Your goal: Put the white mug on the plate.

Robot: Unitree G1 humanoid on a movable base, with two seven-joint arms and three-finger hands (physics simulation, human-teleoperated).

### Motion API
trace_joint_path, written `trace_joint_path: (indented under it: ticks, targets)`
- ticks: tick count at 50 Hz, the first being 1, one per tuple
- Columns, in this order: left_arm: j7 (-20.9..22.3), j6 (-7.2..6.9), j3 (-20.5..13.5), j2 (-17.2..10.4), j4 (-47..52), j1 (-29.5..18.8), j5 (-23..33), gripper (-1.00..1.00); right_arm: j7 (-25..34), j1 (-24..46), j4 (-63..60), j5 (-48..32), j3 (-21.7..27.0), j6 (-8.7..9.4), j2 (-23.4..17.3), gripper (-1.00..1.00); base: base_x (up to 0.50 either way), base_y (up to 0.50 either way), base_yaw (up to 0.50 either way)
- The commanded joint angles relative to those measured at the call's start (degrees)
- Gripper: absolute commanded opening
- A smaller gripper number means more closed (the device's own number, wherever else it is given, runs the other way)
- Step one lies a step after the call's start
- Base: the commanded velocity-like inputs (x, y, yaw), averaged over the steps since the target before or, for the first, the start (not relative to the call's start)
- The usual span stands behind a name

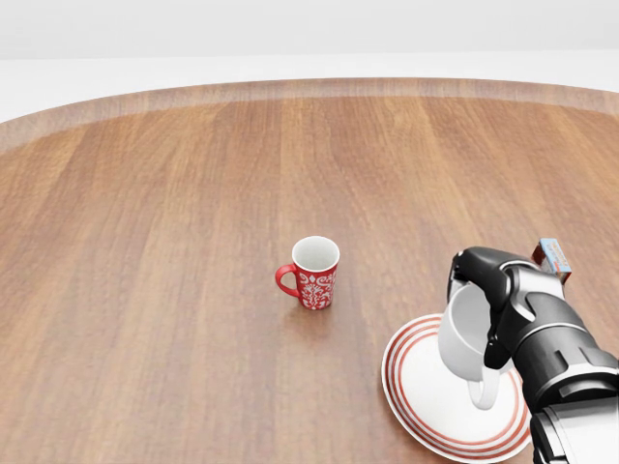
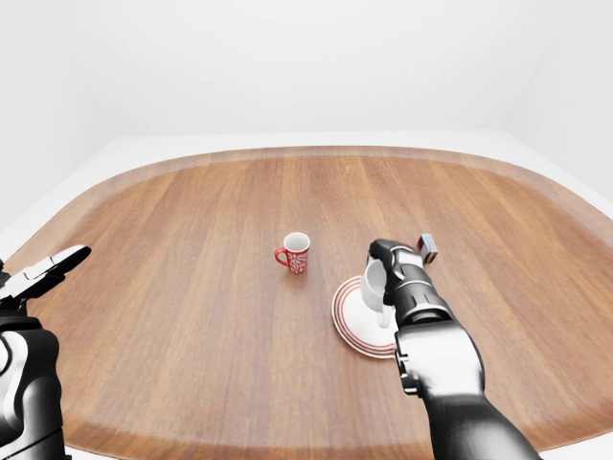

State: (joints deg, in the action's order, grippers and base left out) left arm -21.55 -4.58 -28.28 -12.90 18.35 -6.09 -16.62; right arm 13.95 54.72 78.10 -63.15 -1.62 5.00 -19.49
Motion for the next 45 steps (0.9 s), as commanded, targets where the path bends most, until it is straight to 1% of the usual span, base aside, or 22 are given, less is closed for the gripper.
trace_joint_path:
  ticks: [1, 5, 6, 7, 9, 11, 18, 21, 26, 27, 29, 31, 35, 36, 39, 40, 42, 43, 44, 45]
  targets:
    - [0.05, 0.2, 0.17, 0.09, -0.11, 0.03, 0.18, 1.0, -5.15, -1.93, 0.17, 1.0, 0.76, 0.0, 0.16, -1.0, 0.0, 0.0, 0.0]
    - [0.03, -0.04, 0.17, 0.15, 0.2, 0.15, 0.24, 1.0, -5.62, -2.41, 0.27, 1.0, 0.53, 0.0, 0.3, -1.0, 0.0, 0.0, 0.0]
    - [0.08, 0.2, 0.15, 0.15, -0.07, 0.06, 0.28, 1.0, -5.6, -2.51, 0.28, 0.98, 0.48, 0.0, 0.35, -1.0, 0.0, 0.0, 0.0]
    - [0.04, 0.0, 0.09, 0.12, 0.11, 0.1, 0.19, 1.0, -5.52, -2.66, 0.3, 0.9, 0.39, 0.0, 0.39, -1.0, 0.0, 0.0, 0.0]
    - [0.14, 0.45, 0.19, 0.18, -0.33, 0.05, 0.32, 1.0, -5.49, -2.8, 0.31, 0.87, 0.37, 0.0, 0.34, -1.0, 0.0, 0.0, 0.0]
    - [0.04, 0.04, 0.14, 0.14, 0.13, 0.13, 0.22, 1.0, -5.54, -2.93, 0.31, 0.9, 0.41, 0.0, 0.23, -1.0, 0.0, 0.0, 0.0]
    - [0.2, 0.58, 0.27, 0.25, -0.4, 0.13, 0.44, 1.0, -6.27, -4.67, 0.53, 1.44, 0.66, 0.0, 0.81, -1.0, 0.0, 0.0, 0.0]
    - [0.1, 0.23, 0.24, 0.22, 0.0, 0.19, 0.39, 1.0, -6.44, -4.89, 0.58, 1.52, 0.59, 0.0, 1.23, -1.0, 0.0, 0.0, 0.0]
    - [0.24, 0.41, 0.22, 0.27, -0.25, 0.16, 0.3, 1.0, -6.66, -5.26, 0.68, 1.39, 0.45, 0.0, 1.79, -1.0, 0.0, 0.0, 0.0]
    - [0.14, 0.01, 0.2, 0.24, 0.19, 0.23, 0.22, 1.0, -6.61, -5.37, 0.71, 1.35, 0.42, 0.0, 1.88, -1.0, 0.0, 0.0, 0.0]
    - [0.26, 0.56, 0.24, 0.31, -0.38, 0.14, 0.34, 1.0, -6.81, -5.48, 0.72, 1.24, 0.38, 0.0, 1.93, -1.0, 0.0, 0.0, 0.0]
    - [0.24, 0.56, 0.28, 0.3, -0.35, 0.18, 0.36, 1.0, -6.93, -5.65, 0.75, 1.19, 0.38, 0.0, 1.97, -1.0, 0.0, 0.0, 0.0]
    - [0.17, 0.34, 0.32, 0.29, -0.07, 0.19, 0.34, 1.0, -7.07, -5.76, 0.77, 0.97, 0.3, 0.0, 2.04, -1.0, 0.0, 0.0, 0.0]
    - [0.1, 0.09, 0.3, 0.26, 0.24, 0.22, 0.31, 1.0, -7.0, -5.74, 0.77, 0.9, 0.26, 0.0, 2.05, -1.0, 0.0, 0.0, 0.0]
    - [0.19, 0.32, 0.26, 0.26, -0.13, 0.1, 0.32, 1.0, -7.12, -5.61, 0.76, 0.73, 0.23, 0.0, 2.08, -1.0, 0.0, 0.0, 0.0]
    - [0.11, 0.0, 0.26, 0.23, 0.25, 0.14, 0.23, 1.0, -7.16, -5.61, 0.74, 0.76, 0.27, 0.0, 2.15, -1.0, 0.0, 0.0, 0.0]
    - [0.08, -0.15, 0.26, 0.21, 0.33, 0.1, 0.24, 1.0, -7.1, -5.52, 0.73, 0.77, 0.31, 0.0, 2.2, -1.0, 0.0, 0.0, 0.0]
    - [0.19, 0.16, 0.23, 0.24, 0.0, 0.09, 0.27, 1.0, -7.2, -5.49, 0.77, 0.61, 0.19, 0.0, 2.3, -1.0, 0.0, 0.0, 0.0]
    - [0.1, -0.18, 0.17, 0.17, 0.33, 0.1, 0.16, 1.0, -7.19, -5.51, 0.79, 0.51, 0.14, 0.0, 2.34, -1.0, 0.0, 0.0, 0.0]
    - [0.07, -0.2, 0.15, 0.15, 0.29, 0.04, 0.16, 1.0, -7.21, -5.5, 0.79, 0.5, 0.17, 0.0, 2.38, -1.0, 0.0, 0.0, 0.0]
